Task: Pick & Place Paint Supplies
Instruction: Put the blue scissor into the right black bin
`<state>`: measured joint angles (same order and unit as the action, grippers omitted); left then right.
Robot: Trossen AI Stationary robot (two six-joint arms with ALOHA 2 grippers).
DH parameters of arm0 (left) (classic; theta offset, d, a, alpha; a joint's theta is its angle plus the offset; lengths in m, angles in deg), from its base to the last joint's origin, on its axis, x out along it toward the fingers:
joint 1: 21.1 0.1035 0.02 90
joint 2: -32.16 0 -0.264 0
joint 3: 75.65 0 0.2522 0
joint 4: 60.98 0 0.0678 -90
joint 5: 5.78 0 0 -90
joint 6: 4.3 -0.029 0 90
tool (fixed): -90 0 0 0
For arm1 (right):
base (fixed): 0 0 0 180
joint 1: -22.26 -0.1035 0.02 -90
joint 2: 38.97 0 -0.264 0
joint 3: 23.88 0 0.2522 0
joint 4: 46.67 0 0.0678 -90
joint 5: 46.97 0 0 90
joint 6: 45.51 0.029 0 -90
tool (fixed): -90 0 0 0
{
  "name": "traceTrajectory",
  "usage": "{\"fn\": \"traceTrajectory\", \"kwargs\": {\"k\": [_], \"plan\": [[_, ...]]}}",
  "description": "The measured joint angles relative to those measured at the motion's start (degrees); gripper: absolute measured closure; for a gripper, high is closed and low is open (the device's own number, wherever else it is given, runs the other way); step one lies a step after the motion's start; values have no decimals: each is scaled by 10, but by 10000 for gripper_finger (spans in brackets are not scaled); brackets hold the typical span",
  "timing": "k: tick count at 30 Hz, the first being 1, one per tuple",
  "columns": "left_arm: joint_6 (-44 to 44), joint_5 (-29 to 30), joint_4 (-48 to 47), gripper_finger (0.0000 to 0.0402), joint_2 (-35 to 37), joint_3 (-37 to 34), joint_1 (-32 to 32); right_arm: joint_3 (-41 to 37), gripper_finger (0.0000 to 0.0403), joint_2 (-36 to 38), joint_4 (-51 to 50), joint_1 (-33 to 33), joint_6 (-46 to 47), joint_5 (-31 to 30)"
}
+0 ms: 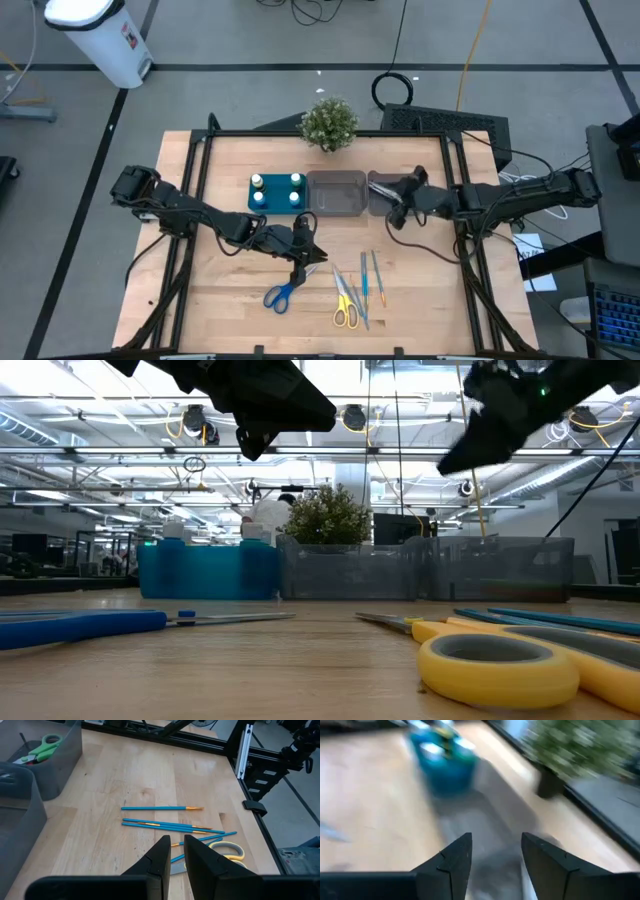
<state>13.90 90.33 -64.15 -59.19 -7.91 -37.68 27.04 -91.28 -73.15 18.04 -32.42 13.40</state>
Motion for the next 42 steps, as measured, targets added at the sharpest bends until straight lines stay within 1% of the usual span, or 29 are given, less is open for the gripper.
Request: {"fn": "traceTrajectory", "kwargs": {"k": [3,7,9,13,21,25,28,31,32,42], "plan": [[0,0,0,341,0,0,0,0,242,-1,72,0,-19,88],[0,0,0,341,0,0,0,0,243,-18,151,-6,-18,200],[0,0,1,341,0,0,0,0,242,-33,187,-18,-19,231],[0,0,1,341,0,0,0,0,241,-77,247,-58,-34,267],[0,0,6,341,0,0,0,0,241,-165,389,-141,-106,269],[0,0,6,341,0,0,0,0,242,-184,410,-160,-141,269],[0,0,6,341,0,0,0,0,243,-183,414,-162,-125,269],[0,0,6,341,0,0,0,0,241,-183,426,-162,-50,269],[0,0,6,341,0,0,0,0,241,-183,430,-162,-37,269],[0,0,28,341,0,0,0,0,244,-183,430,-161,-64,268]]}}
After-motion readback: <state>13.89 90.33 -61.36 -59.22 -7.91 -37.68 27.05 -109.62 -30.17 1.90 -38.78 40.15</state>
